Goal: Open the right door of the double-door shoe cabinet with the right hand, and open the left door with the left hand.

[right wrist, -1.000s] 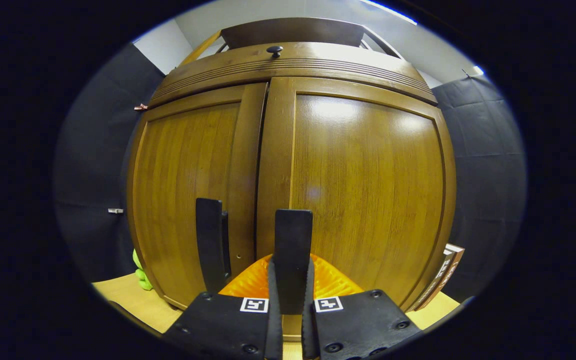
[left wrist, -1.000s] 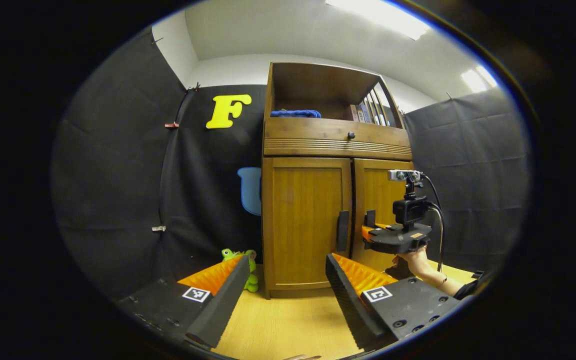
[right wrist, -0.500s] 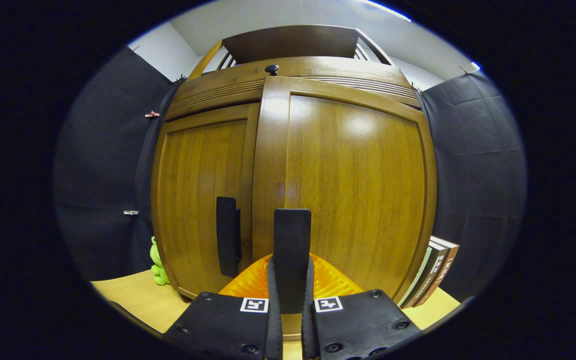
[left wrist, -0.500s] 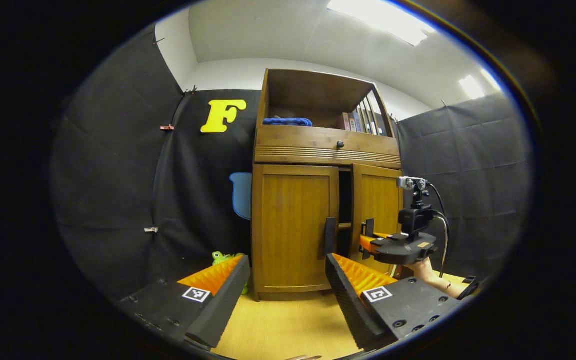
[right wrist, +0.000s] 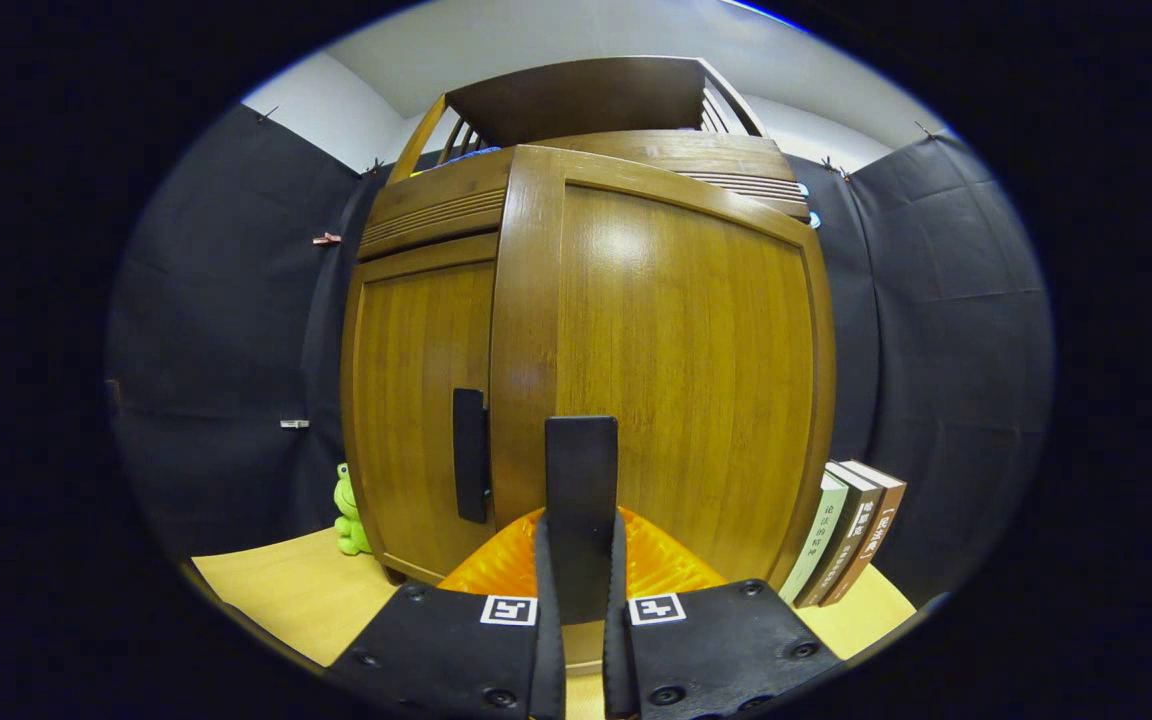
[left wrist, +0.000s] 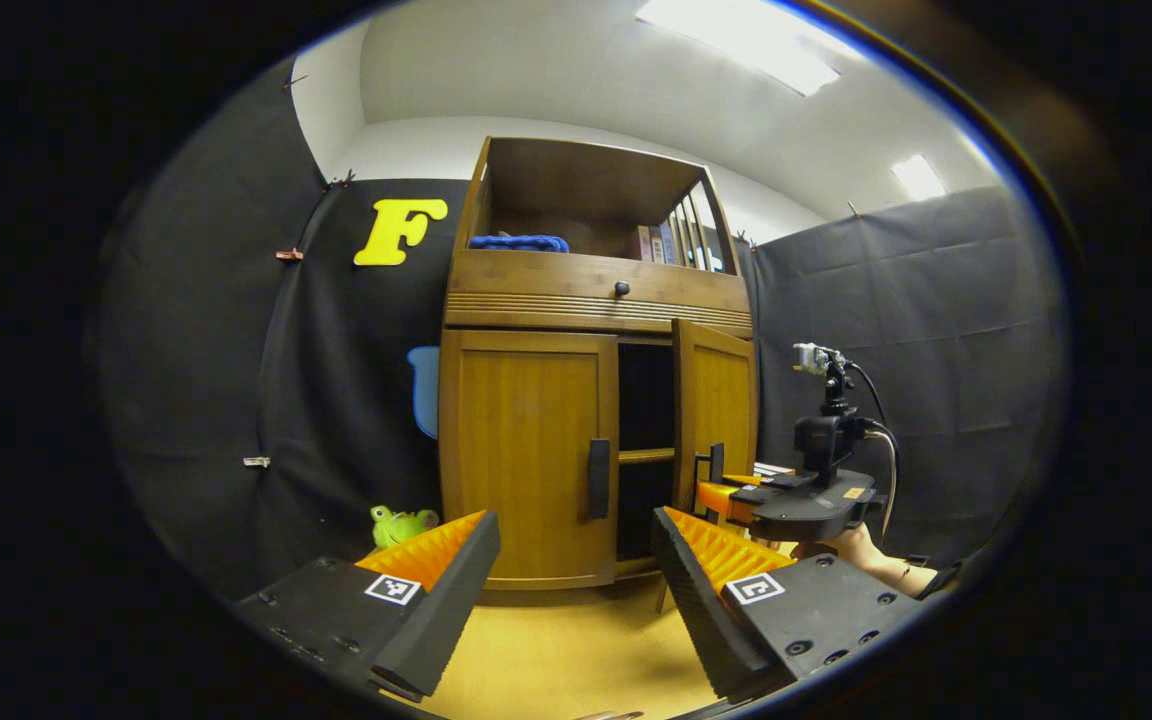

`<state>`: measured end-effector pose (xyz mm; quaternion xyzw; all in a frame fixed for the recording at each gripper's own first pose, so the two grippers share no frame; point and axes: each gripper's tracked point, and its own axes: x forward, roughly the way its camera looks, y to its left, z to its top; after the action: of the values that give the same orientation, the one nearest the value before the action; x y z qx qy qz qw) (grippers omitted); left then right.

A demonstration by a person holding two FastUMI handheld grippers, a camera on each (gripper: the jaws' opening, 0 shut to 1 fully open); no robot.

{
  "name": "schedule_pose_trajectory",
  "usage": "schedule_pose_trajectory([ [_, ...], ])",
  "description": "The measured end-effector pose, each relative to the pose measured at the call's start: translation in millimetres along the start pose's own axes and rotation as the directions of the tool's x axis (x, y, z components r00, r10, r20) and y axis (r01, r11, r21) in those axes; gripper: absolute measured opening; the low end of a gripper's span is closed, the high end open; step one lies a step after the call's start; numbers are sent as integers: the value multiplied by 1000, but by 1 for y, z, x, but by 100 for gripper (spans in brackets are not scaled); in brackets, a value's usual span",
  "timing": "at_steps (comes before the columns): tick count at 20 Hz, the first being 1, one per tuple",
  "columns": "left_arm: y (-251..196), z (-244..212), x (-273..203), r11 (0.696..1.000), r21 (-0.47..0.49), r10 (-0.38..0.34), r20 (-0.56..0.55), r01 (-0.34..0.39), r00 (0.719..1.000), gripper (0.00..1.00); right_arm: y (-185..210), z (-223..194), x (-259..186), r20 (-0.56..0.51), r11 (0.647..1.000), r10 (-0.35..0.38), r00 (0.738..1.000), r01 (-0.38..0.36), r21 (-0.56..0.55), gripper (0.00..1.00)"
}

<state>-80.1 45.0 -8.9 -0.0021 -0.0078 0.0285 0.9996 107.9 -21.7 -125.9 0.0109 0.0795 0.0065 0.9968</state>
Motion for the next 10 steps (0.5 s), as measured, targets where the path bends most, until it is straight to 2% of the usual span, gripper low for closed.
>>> schedule_pose_trajectory([
  [8, -31, 2, 11, 997, -21, -75, 12, 75, 997, 95, -30, 5, -47, -9, 1000, -13, 1000, 13, -6, 18],
  [9, -36, 3, 11, 996, -27, -86, 17, 86, 996, 95, -34, 6, -53, -11, 1000, -14, 1000, 14, -3, 14],
  [10, -41, 4, 13, 995, -32, -97, 21, 98, 995, 95, -38, 7, -57, -14, 1000, -15, 1000, 15, 0, 14],
])
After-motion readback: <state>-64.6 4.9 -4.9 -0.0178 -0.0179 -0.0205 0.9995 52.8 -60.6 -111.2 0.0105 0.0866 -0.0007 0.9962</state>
